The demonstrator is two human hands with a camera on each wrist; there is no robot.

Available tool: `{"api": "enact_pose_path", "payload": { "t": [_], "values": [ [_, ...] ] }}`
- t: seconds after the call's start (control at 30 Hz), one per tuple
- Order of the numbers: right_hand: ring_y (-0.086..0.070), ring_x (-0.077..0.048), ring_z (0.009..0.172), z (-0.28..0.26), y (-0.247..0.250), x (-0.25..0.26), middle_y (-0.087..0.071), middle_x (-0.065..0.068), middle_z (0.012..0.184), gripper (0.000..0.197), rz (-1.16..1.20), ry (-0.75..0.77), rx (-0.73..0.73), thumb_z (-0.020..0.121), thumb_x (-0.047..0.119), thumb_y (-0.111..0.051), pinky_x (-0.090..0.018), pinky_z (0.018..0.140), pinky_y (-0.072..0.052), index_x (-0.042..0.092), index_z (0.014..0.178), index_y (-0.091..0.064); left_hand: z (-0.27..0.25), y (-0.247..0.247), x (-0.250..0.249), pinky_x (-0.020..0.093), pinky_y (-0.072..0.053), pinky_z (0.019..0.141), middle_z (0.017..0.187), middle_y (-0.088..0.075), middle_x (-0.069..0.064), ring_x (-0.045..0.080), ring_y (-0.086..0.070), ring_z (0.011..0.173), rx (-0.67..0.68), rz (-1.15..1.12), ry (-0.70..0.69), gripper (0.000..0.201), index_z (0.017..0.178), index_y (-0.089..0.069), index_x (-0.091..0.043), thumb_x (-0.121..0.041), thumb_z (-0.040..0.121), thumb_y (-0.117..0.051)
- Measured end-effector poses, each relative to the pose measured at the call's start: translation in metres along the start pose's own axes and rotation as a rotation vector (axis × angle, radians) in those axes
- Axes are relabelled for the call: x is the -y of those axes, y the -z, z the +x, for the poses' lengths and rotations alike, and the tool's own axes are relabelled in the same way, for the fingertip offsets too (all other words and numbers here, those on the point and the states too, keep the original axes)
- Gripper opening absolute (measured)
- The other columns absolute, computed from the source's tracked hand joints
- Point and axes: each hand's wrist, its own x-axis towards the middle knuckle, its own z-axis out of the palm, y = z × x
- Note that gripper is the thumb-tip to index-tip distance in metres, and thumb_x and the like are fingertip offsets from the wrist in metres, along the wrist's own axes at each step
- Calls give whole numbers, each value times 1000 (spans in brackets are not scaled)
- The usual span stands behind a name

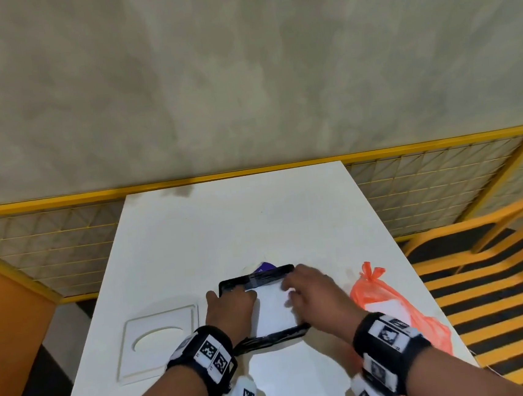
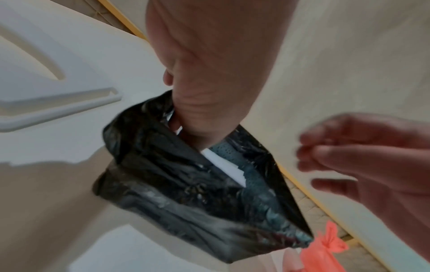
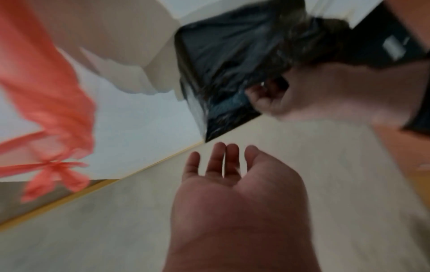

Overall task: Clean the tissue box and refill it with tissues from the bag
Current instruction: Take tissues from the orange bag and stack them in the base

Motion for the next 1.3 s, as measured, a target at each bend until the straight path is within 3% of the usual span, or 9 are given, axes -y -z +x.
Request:
{"api": "enact_pose_path", "payload": {
  "t": [0.1,0.2,0.27,0.37,0.6,0.87,0.97,1.1,1.3],
  "values": [
    [-58,-10,74,-28,35,-36,-60,3,82,23,111,-176,-260,79,-1,-50,-21,64,-45,20,78,-57,1,11,-5,42,-32,91,123,-57,-1,25,-57,112,-88,-107,27,37,125,-59,-25,-14,91,-55],
    [-64,-17,80,-55,51,-90,-69,2,86,28,-109,-411,-28,86,4,-48,-27,71,-50,28,75,-56,-2,25,-22,37,-32,85,116,-60,-5,23,-59,107,-241,-209,7,26,120,-62,-27,-29,96,-52],
    [-64,-13,99,-66,49,-115,-70,8,109,36,-178,-467,169,83,6,-48,-27,88,-50,34,97,-65,-4,33,-41,37,-35,88,115,-61,-7,22,-59,107,-305,-267,-61,25,118,-63,-29,-36,96,-53],
    [-52,-12,122,-76,44,-127,-56,14,132,65,-158,-412,366,71,12,-54,-31,101,-45,40,129,-51,-10,39,-72,37,-41,89,114,-62,-3,23,-59,107,-321,-348,-228,24,114,-66,-26,-33,95,-53],
    [-43,-23,127,-92,34,-116,-44,7,139,77,-335,-372,397,66,26,-67,-47,93,-44,39,135,-36,-22,22,-147,38,-52,87,121,-55,4,29,-61,110,-107,-600,-398,30,123,-61,-26,-35,94,-59],
    [-50,-21,116,-120,25,-121,-52,9,125,60,-151,-378,209,64,17,-59,-44,87,-48,39,119,-45,-1,-17,-187,30,-46,91,148,-48,12,28,-59,123,248,-821,-124,91,159,-13,-17,-42,89,-67],
    [-49,-16,118,-128,26,-121,-53,11,129,60,-122,-357,202,66,17,-61,-41,91,-47,35,121,-48,5,-21,-191,27,-47,67,122,-64,10,21,-62,93,259,-898,-51,67,145,-33,-12,-35,90,-64],
    [-51,-14,115,-132,25,-118,-55,11,127,54,-93,-328,202,69,15,-64,-35,92,-46,31,118,-51,7,-22,-202,29,-50,75,101,-69,8,29,-68,99,257,-897,-84,6,93,-59,-17,-23,90,-59],
    [-48,-17,120,-138,26,-120,-51,10,133,59,-108,-333,169,72,21,-69,-36,94,-44,33,126,-47,3,-17,-213,30,-46,70,97,-65,3,19,-61,85,246,-1104,-26,18,99,-60,-15,-26,99,-45]
  ]
}}
